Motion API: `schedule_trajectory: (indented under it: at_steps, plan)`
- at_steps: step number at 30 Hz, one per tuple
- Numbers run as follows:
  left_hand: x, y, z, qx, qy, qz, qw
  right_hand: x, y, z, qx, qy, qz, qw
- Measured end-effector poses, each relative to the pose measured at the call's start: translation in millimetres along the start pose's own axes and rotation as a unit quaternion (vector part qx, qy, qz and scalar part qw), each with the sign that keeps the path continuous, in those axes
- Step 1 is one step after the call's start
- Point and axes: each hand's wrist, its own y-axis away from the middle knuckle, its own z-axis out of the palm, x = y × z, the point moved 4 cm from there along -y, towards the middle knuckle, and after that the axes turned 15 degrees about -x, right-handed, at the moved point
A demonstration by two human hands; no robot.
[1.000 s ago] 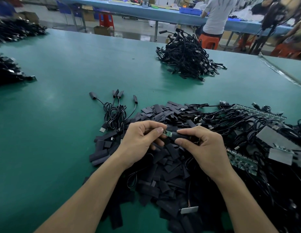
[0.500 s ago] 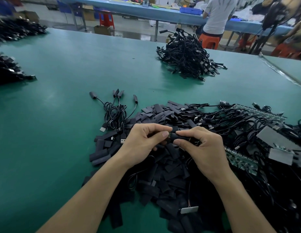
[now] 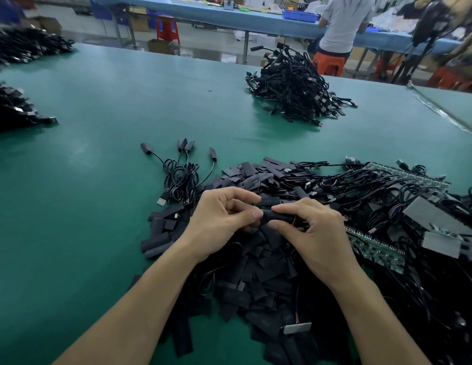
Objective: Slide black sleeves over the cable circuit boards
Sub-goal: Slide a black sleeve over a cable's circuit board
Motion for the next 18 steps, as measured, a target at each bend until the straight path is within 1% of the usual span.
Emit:
schedule_trajectory:
  at_steps: [4, 7, 9, 14, 18]
  plan:
    - [1.8, -0.1, 1.5, -0.011, -0.022, -0.004, 1.000, -1.1, 0.1, -0.9, 0.011, 0.025, -0.013, 1.000]
    - [1.8, 0.0, 1.2, -0.017, -0.020, -0.011, 1.000, -0.1, 0.7, -1.5, 0.019, 0.017, -0.012, 1.000]
    - [1.3, -0.3, 1.7, -0.013, -0.038, -0.012, 0.999, 0.3, 1.0, -1.6, 0.021, 0.022, -0.011, 0.999]
    - [-1.9, -1.4, 3.4, -0.007, -0.084, -0.014, 0.996, -3.5, 1.0, -0.2, 0.003, 0.060, -0.019, 0.998]
    - [-0.8, -1.4, 4.1, -0.014, -0.074, -0.010, 0.997, -2.9, 0.1, 0.5, -0.002, 0.060, -0.018, 0.998]
